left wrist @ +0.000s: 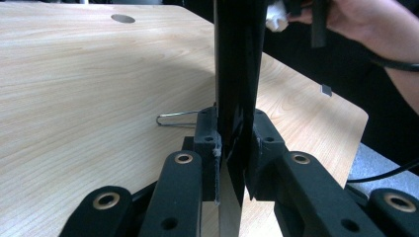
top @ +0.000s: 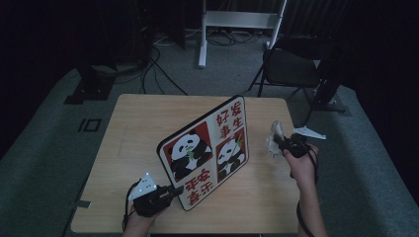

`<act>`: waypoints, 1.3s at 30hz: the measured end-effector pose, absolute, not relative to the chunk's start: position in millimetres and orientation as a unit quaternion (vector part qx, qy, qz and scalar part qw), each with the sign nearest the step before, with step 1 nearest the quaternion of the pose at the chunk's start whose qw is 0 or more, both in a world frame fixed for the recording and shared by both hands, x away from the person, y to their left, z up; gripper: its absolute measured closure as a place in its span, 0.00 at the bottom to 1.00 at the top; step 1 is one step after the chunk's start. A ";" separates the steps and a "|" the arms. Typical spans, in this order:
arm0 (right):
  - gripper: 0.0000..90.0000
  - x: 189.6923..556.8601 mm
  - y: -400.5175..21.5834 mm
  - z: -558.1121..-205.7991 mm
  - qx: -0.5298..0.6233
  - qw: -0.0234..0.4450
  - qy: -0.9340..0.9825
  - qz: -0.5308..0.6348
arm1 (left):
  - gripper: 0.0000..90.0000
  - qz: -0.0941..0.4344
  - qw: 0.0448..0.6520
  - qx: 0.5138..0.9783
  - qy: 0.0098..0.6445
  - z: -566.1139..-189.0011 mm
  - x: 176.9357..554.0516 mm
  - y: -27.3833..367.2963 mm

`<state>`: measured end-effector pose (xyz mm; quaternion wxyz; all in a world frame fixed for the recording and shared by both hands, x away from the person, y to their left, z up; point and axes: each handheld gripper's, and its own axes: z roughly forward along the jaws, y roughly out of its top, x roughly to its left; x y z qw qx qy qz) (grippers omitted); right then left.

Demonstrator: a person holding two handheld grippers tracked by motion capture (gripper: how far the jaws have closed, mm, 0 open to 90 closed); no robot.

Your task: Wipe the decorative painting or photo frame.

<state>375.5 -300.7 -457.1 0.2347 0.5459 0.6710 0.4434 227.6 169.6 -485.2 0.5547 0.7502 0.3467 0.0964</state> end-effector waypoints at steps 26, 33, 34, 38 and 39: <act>0.87 351.1 -262.8 -367.8 0.455 0.253 0.657 0.546 | 0.88 0.093 0.557 0.749 0.347 -485.6 226.2 168.8; 0.87 348.1 -243.6 -345.1 0.416 0.253 0.657 0.576 | 0.88 0.092 0.558 0.748 0.348 -485.8 225.8 168.8; 0.87 348.8 -237.6 -339.7 0.405 0.249 0.658 0.584 | 0.88 0.092 0.558 0.748 0.348 -485.9 225.9 168.9; 0.87 352.2 -225.9 -332.2 0.391 0.242 0.663 0.591 | 0.88 0.094 0.557 0.748 0.349 -485.6 225.3 168.2; 0.87 353.2 -223.1 -330.9 0.390 0.240 0.662 0.593 | 0.88 0.094 0.557 0.749 0.347 -485.6 225.1 168.1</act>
